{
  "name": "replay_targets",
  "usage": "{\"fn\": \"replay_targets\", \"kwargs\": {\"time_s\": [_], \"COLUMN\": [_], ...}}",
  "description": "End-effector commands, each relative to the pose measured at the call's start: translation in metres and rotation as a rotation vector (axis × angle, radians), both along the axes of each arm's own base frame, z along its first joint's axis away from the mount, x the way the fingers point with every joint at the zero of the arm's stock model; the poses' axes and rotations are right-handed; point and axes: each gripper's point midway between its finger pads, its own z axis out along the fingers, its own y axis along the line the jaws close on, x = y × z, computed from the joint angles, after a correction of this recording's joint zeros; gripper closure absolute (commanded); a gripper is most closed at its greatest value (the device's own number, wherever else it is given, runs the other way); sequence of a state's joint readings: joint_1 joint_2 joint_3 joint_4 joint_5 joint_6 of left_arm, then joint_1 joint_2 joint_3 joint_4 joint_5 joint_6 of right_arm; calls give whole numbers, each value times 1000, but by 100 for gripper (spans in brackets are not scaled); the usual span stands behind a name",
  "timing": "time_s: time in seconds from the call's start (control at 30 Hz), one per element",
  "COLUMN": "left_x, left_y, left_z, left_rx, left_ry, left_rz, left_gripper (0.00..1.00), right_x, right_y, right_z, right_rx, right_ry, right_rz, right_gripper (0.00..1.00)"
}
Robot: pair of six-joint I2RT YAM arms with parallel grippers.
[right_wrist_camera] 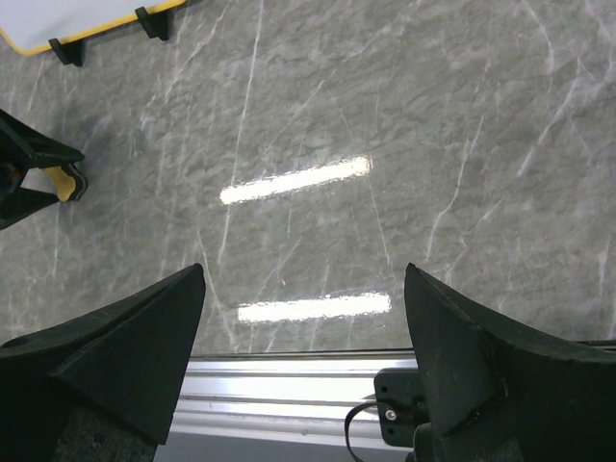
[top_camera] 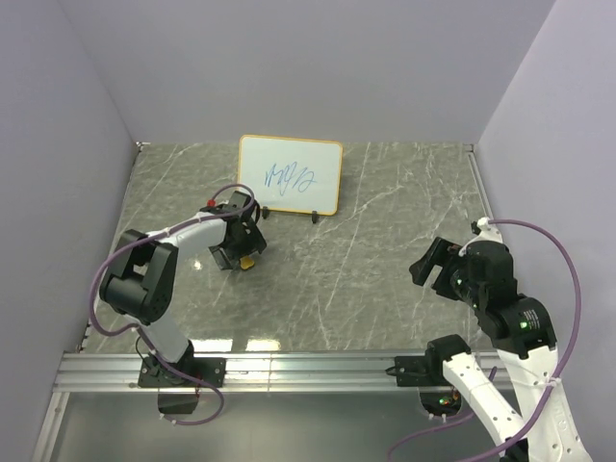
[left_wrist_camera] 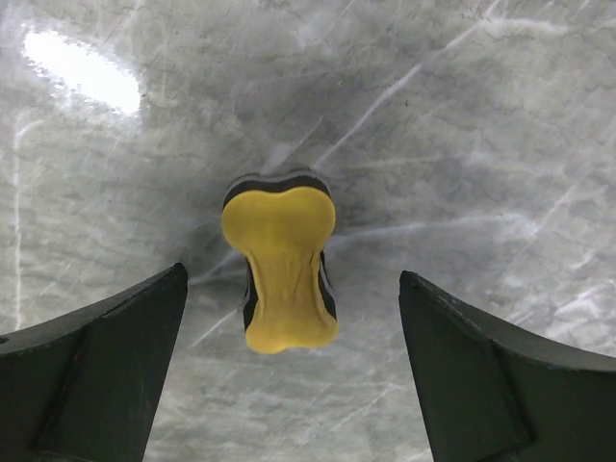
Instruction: Erase the whiteboard
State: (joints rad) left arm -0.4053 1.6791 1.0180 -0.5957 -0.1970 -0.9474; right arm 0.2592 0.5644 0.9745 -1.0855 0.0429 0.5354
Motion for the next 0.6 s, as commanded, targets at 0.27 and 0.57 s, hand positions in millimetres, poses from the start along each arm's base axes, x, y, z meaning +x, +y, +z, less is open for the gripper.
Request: {"fn": "replay_targets", "kwargs": {"time_s": [0.27,0.57], "left_x": [2,-1], "left_y": [0,2], "left_z": [-13,-22], "left_rx": [17,34], "left_ry": [5,28], "left_rz": [-15,-16], "left_gripper": [23,75], "right_x": [2,5], "right_y": [-5,-4], "right_z": [3,2], "right_rx": [-2,-6], "right_ry": [-31,-24], "right_rz": [-37,-35], "right_gripper": [9,9]}}
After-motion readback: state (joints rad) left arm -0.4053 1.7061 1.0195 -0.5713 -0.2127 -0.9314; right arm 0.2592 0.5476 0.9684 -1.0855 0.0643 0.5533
